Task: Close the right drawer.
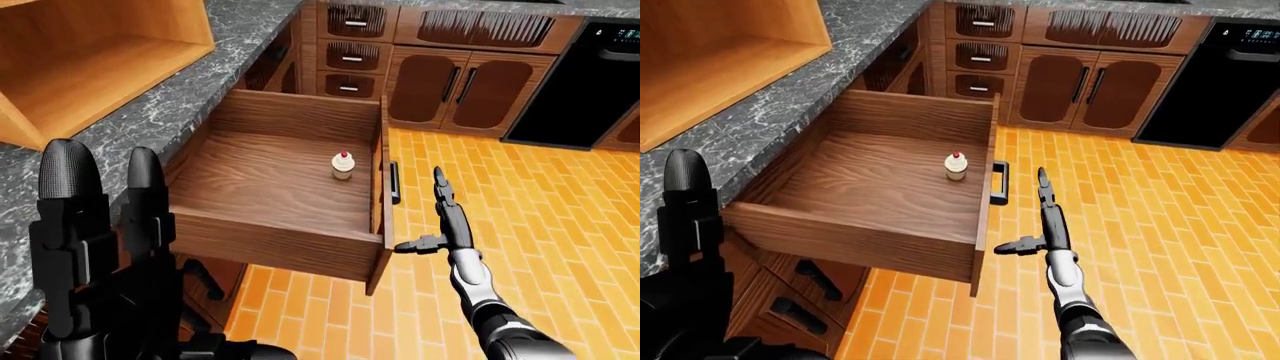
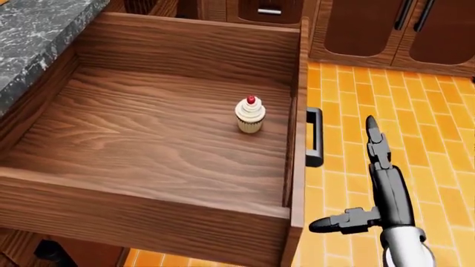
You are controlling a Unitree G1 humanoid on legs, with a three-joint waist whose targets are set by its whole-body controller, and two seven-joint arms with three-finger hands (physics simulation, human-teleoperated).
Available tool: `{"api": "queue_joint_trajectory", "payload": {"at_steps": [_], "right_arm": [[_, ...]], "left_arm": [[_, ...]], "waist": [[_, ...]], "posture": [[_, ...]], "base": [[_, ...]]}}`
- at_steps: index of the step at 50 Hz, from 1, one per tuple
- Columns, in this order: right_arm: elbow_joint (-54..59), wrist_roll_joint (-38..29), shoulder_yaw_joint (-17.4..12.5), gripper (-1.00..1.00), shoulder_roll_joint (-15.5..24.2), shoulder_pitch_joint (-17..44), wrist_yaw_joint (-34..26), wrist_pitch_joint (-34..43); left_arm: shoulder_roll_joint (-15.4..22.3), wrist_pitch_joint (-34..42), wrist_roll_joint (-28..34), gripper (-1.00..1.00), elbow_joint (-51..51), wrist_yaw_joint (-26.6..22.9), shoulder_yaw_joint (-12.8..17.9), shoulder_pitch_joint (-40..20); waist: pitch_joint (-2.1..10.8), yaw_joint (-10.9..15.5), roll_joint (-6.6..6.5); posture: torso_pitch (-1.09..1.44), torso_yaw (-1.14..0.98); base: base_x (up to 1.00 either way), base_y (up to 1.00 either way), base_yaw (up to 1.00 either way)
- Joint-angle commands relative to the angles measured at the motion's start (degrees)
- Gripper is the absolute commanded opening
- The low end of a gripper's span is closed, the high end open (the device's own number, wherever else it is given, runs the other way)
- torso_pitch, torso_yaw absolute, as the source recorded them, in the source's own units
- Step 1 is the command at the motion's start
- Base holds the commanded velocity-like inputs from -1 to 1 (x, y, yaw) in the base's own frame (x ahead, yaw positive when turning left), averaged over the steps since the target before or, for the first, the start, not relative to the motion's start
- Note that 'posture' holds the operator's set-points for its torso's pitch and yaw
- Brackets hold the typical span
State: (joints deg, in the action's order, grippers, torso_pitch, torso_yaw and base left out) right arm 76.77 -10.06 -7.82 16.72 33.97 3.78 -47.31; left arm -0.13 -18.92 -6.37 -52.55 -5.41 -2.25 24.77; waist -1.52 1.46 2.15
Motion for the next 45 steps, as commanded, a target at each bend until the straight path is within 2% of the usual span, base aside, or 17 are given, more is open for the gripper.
{"api": "queue_joint_trajectory", "payload": {"at_steps": [1, 22, 26, 45], "right_arm": [[-2.00, -0.34, -0.41, 1.00, 0.85, 2.20, 0.58, -1.15], [-2.23, -6.09, 1.56, 1.00, -1.08, 8.07, 0.23, 2.69], [-1.73, -8.03, 2.44, 1.00, -1.86, 8.50, 0.50, 2.92], [-1.53, -10.55, 2.86, 1.00, -3.74, 9.75, -0.47, 3.91]], "left_arm": [[0.05, -1.21, -0.21, 1.00, -1.96, -0.05, 0.05, -0.19], [-0.10, 0.78, -0.27, 1.00, -3.57, 0.12, 0.20, -0.56], [-0.18, 1.18, -0.24, 1.00, -3.73, 0.17, 0.26, -0.79], [-0.06, 0.55, -0.31, 1.00, -3.21, 0.03, 0.12, -0.51]], "waist": [[0.95, 0.01, 0.16], [1.36, -0.12, -0.20], [1.40, -0.14, -0.24], [1.51, -0.31, -0.23]], "posture": [[0.00, 0.00], [0.00, 0.00], [0.00, 0.00], [0.00, 0.00]], "base": [[0.00, 0.00, 0.00], [0.00, 0.00, 0.00], [0.00, 0.00, 0.00], [0.00, 0.00, 0.00]]}}
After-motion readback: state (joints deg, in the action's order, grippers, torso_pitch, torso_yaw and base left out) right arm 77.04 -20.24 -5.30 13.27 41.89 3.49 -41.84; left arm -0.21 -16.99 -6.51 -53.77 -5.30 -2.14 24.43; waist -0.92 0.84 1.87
